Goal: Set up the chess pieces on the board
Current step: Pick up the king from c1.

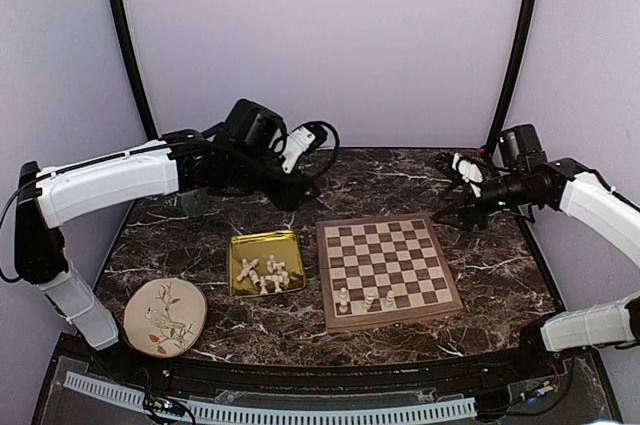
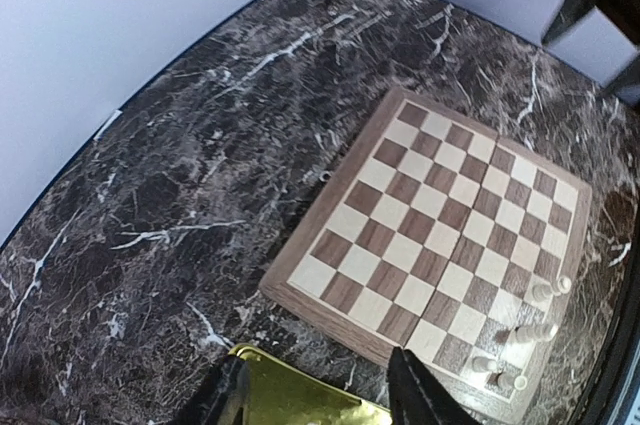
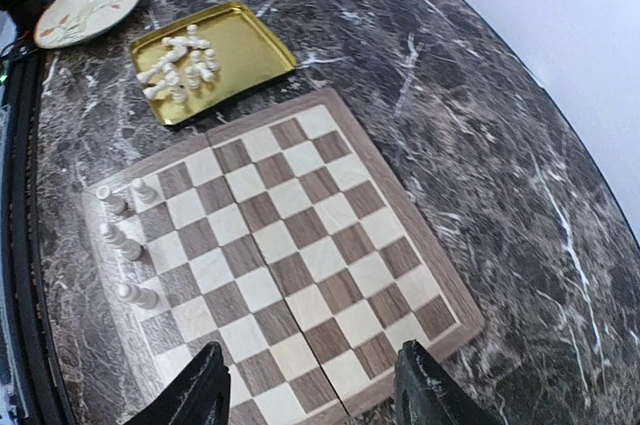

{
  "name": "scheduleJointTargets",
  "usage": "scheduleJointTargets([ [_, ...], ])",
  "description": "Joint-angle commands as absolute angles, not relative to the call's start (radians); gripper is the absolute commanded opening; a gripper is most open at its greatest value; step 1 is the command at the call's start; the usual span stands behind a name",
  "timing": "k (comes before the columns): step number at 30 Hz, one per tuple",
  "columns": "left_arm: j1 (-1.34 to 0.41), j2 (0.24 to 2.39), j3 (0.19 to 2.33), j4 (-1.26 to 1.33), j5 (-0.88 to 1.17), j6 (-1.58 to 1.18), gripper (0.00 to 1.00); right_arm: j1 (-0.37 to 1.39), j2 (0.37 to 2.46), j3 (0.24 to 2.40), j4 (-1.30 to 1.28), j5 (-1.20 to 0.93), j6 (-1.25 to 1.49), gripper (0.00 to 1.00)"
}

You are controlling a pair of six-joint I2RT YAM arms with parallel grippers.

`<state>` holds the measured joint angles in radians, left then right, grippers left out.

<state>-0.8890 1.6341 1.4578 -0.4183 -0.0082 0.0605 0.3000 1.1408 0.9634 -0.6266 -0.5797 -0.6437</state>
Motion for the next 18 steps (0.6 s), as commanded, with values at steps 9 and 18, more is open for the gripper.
scheduleJointTargets([
  [9, -0.679, 1.553, 1.303, -0.183, 0.116, -0.138, 0.54, 0.673, 1.386, 1.137, -0.782, -0.445, -0.729, 0.59],
  [18, -0.67, 1.546, 1.318, -0.244, 0.05, -0.06, 0.5, 0.897, 1.556, 1.204, -0.829, -0.327, -0.754, 0.62],
])
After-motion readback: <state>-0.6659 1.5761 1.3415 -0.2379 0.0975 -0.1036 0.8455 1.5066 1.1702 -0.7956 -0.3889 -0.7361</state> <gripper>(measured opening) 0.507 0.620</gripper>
